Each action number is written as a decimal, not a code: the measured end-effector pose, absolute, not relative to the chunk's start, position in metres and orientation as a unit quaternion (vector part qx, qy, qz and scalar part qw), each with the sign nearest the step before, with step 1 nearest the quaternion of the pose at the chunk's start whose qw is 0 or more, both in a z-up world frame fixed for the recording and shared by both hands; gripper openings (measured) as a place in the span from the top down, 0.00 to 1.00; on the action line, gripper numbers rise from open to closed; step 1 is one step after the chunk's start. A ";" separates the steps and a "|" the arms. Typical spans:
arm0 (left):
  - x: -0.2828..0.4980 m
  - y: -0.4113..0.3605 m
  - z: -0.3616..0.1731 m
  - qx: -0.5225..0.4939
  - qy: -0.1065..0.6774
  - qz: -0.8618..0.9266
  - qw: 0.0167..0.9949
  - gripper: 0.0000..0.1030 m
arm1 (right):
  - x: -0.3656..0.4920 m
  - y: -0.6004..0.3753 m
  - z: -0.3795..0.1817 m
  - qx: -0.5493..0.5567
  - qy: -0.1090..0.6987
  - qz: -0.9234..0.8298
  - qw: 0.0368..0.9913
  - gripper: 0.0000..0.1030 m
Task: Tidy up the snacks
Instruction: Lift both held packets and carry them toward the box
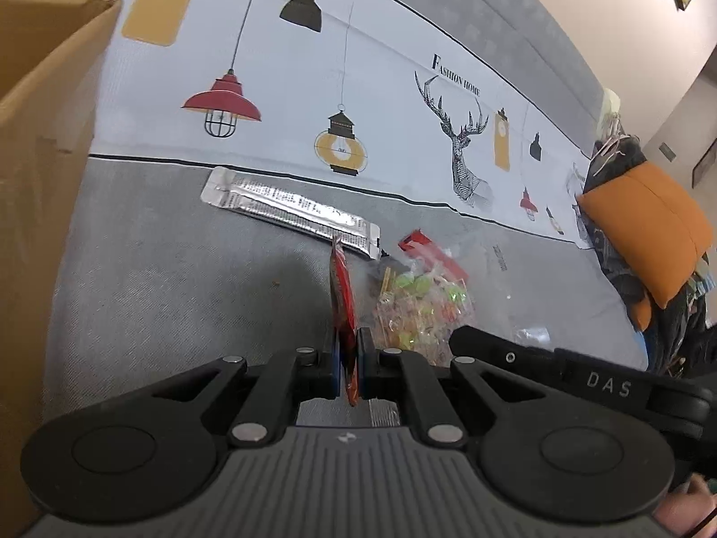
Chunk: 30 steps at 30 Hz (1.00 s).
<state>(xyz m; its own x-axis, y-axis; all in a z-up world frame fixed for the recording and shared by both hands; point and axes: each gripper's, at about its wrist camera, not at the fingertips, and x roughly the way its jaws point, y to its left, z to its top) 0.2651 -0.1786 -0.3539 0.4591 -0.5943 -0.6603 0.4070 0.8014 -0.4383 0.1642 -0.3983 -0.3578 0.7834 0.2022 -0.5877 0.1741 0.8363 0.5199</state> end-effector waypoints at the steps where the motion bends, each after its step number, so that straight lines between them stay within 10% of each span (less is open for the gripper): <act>1: 0.262 -0.176 -0.347 -0.106 0.421 -0.298 0.850 0.94 | 0.161 -0.397 -0.356 0.286 0.328 0.007 0.900 0.90; 30: 0.144 0.041 -0.153 -0.169 0.167 -0.190 0.953 0.94 | 0.095 -0.204 -0.152 0.221 0.177 0.133 0.950 0.90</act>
<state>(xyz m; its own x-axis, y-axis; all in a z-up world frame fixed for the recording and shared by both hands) 0.1441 0.0414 -0.1530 0.8718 -0.4187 -0.2542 0.3061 0.8708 -0.3846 0.0946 -0.2044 -0.1518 0.9020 0.3315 -0.2765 -0.1757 0.8670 0.4663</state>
